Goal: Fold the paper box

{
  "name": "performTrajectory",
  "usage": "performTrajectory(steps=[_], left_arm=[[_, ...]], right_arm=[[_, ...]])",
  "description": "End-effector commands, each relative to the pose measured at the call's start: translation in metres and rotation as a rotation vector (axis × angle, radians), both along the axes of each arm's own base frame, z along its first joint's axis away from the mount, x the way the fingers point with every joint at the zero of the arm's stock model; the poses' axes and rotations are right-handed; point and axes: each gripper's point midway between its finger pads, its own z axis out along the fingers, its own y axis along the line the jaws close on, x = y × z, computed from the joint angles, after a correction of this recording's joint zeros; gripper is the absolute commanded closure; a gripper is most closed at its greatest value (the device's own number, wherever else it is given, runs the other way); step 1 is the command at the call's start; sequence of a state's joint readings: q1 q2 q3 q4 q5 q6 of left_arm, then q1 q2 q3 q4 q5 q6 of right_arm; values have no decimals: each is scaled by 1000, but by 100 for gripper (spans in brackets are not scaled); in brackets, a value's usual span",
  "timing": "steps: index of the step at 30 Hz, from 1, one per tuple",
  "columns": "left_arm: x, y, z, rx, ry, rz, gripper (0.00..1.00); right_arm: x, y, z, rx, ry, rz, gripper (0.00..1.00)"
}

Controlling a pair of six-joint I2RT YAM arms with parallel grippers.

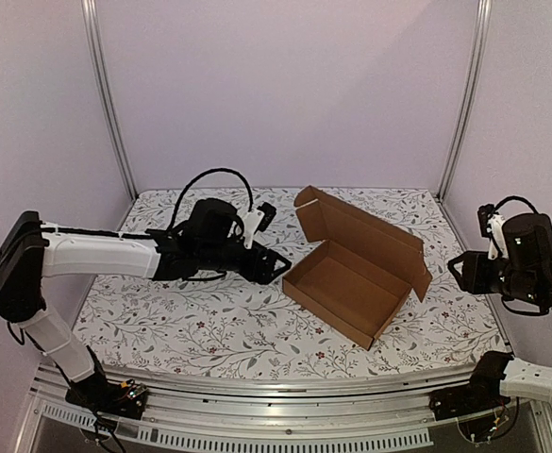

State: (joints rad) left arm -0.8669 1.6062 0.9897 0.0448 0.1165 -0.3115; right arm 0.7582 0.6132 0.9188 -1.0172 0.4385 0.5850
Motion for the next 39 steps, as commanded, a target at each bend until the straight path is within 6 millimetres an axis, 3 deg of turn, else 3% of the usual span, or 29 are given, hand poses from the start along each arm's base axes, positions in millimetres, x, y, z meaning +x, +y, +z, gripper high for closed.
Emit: performTrajectory(steps=[1, 7, 14, 26, 39], left_arm=[[27, -17, 30, -79, -183, -119, 21], [67, -20, 40, -55, -298, -136, 22], [88, -37, 46, -73, -431, -223, 25], [115, -47, 54, -45, -531, -198, 37], [121, -57, 47, -33, -505, -232, 57]], right_arm=[[-13, 5, 6, 13, 33, 76, 52], [-24, 8, 11, 13, 78, 133, 49], [-37, 16, 4, 4, 151, 215, 52], [-47, 20, -3, 11, 201, 260, 52], [-44, 24, 1, 13, 205, 265, 52]])
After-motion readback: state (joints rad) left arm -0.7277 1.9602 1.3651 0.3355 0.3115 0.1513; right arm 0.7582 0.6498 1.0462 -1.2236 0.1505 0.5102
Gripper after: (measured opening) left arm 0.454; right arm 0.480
